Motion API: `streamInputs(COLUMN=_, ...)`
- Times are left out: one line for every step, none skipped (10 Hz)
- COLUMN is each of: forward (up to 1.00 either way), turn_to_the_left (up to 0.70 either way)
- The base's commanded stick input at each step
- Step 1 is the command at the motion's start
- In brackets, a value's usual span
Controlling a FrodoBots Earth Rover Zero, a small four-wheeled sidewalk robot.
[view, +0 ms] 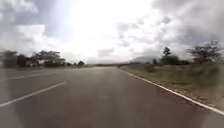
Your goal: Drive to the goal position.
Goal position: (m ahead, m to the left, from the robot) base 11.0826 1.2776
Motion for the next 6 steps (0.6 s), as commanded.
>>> streamInputs(forward=1.0, turn_to_the_left=0.0)
streamInputs(forward=1.0, turn_to_the_left=0.0)
streamInputs(forward=1.0, turn_to_the_left=0.0)
streamInputs(forward=1.0, turn_to_the_left=0.0)
streamInputs(forward=1.0, turn_to_the_left=0.0)
streamInputs(forward=1.0, turn_to_the_left=0.0)
